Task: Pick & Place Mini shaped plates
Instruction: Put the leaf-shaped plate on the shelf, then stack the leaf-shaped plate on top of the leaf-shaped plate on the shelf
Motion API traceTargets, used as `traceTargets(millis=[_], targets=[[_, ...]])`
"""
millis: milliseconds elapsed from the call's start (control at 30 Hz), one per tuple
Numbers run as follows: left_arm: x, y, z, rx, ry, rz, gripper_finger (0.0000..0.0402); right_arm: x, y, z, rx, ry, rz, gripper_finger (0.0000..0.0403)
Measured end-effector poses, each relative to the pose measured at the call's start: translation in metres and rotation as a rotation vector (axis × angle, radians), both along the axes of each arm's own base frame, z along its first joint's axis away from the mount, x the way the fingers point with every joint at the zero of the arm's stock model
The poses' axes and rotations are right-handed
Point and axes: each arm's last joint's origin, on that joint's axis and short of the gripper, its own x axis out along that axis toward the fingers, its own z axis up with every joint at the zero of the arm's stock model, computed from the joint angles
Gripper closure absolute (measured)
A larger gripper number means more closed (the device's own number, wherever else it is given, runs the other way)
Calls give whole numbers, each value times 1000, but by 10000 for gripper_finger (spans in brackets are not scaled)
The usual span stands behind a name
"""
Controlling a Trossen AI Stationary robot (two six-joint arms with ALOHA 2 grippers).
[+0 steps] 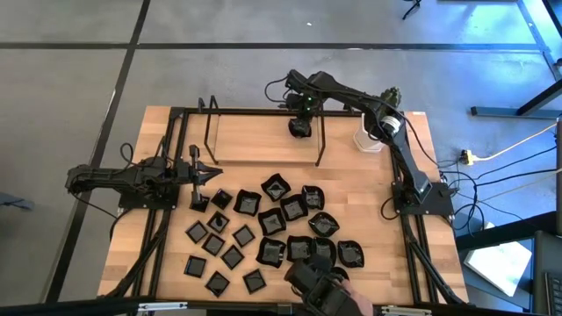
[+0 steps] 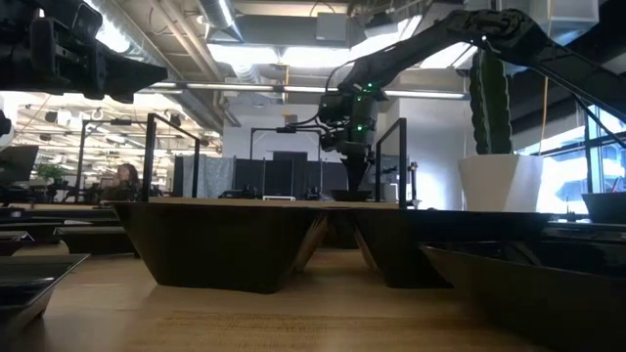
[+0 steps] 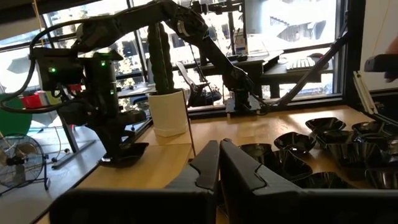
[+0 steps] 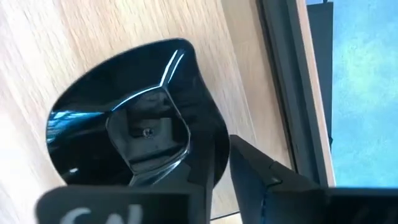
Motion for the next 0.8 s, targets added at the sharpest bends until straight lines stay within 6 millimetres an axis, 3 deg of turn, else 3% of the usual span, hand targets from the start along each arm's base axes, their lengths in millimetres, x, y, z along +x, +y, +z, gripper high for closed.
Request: traceTargets(millis=[233, 433, 667, 800], targets=[[0, 0, 0, 0, 0, 0, 389, 3, 4, 0, -1, 0, 9, 295], [0, 0, 0, 0, 0, 0, 393, 5, 6, 7, -104, 66, -26, 262], [0, 0, 0, 0, 0, 0, 389, 12, 17, 35, -127, 40, -7, 232], [0, 0, 0, 0, 1, 0, 392, 12, 31, 63, -115, 20, -43, 223]])
